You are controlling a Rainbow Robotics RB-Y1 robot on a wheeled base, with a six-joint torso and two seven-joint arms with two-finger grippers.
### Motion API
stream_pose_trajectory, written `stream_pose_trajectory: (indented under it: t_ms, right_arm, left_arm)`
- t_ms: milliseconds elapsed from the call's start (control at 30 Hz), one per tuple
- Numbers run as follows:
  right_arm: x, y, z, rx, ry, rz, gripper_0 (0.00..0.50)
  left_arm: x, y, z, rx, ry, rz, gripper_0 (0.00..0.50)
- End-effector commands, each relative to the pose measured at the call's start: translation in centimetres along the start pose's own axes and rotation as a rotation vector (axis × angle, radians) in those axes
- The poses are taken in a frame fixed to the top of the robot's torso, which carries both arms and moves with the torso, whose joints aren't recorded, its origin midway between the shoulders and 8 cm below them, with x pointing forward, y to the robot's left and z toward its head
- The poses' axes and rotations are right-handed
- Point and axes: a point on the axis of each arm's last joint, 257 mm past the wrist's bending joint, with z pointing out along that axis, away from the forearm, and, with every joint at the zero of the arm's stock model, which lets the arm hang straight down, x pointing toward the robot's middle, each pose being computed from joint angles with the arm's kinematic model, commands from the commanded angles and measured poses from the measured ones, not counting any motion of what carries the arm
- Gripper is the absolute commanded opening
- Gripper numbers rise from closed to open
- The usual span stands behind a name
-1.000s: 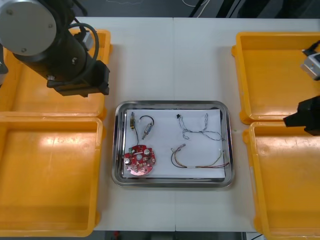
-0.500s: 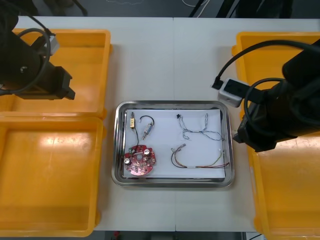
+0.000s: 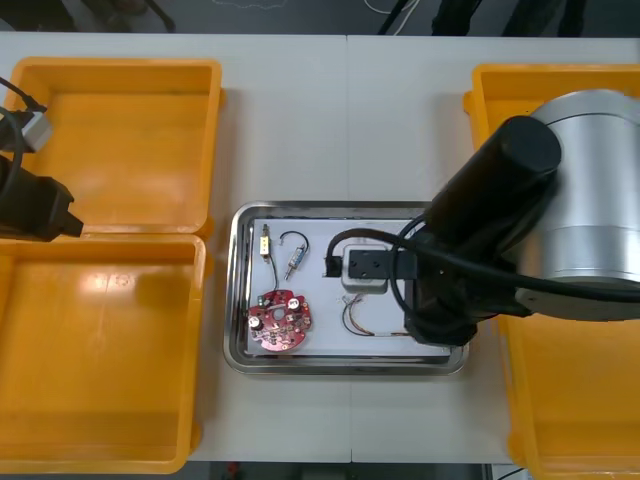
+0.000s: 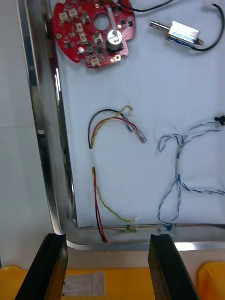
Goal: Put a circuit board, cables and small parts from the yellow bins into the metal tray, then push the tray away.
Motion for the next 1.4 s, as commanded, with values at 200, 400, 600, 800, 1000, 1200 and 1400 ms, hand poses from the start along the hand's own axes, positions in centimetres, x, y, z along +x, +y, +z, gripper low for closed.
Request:
stream_pose_trajectory:
  t_ms: [200,400,600,800,1000,1200,1400]
  right_arm:
    - [-5.0,2.5,2.7,0.003,-0.052,-0.127,0.500]
    - [-6.1,3.9,4.8,0.005,-0.058,-0.169,0.500]
    - [-4.9,4.7,7.2,-0.024,0.016,-0.200,0.500]
    - [-5.2,5.3,8.4,-0.047,0.038,-0.210,0.500]
    - [-5.8,6.1,9.2,-0.075,0.045,-0.213,0.500]
    - [-5.9,7.2,10.0,-0.085,0.055,-0.224,0.500]
    - [-5.5,7.4,10.7,-0.056,0.072,-0.251,0.500]
  left_arm:
    - [0.7,3.9,-1.8,-0.123,-0.037,0.010,0.500]
    - [0.6,4.4,-1.8,-0.140,-0.043,-0.002,0.500]
    - [1.7,4.5,-1.2,-0.136,-0.014,-0.009,0.500]
    - [2.3,4.5,-0.9,-0.134,-0.001,-0.010,0.500]
    - [2.3,4.5,-0.9,-0.134,-0.001,-0.010,0.500]
    - [2.3,4.5,-0.9,-0.134,-0.001,-0.010,0.500]
    - [2.3,4.5,-0.9,-0.134,-0.001,-0.010,0.500]
